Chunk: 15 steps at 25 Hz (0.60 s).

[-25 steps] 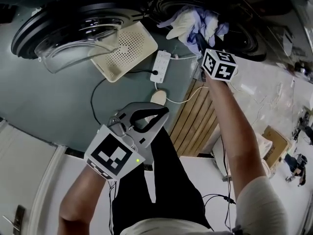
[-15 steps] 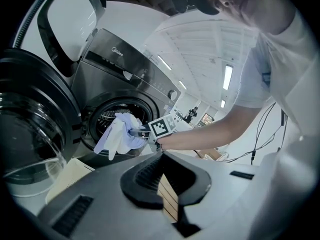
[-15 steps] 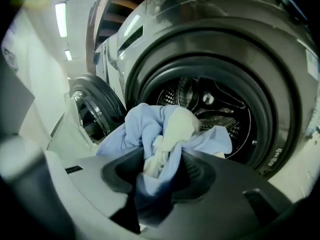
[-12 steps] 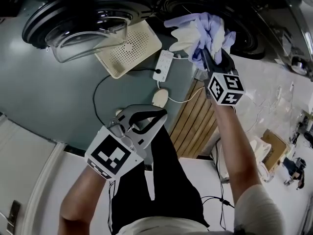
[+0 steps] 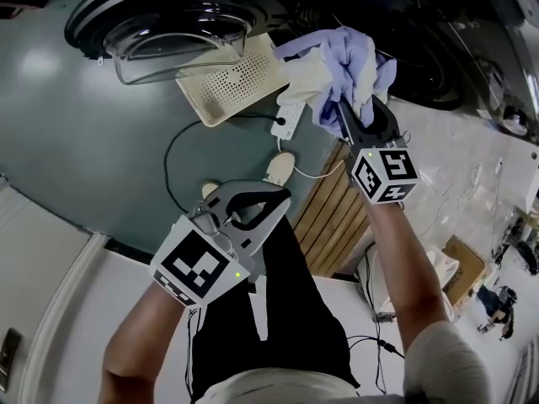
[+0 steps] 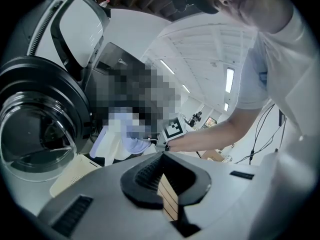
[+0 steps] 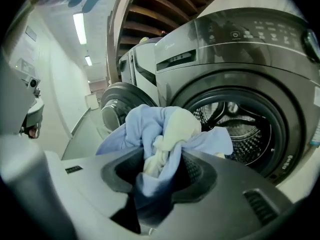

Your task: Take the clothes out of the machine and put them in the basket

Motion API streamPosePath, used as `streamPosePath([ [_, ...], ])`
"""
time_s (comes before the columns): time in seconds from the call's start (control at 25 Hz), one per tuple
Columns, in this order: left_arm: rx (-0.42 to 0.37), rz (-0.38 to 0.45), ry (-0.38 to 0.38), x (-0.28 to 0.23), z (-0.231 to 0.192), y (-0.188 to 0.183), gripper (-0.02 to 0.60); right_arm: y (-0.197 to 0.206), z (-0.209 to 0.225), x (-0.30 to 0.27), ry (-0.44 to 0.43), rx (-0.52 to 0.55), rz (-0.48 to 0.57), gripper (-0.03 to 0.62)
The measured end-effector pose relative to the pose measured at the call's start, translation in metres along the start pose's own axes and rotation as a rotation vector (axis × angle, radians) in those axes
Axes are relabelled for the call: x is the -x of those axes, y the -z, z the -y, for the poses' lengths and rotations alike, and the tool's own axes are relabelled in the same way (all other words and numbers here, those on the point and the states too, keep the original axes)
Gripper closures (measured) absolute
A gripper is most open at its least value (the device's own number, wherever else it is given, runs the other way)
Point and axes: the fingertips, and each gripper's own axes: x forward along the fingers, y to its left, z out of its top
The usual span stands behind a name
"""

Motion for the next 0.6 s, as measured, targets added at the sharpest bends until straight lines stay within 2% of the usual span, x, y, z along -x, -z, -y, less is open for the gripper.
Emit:
streamPosePath([
  [0.28,0.043,0.063,-0.038,0.03,-0.003,0.008,0.583,0.008,-0.049,-0.03,-0.078,0.037,-0.035,0.421],
  [0.6,0.088,0.112,-0.104,0.064,-0.014,0.031,0.583,0.032,-0.087,-0.073,-0.113,0.09,-0.098,0.421],
])
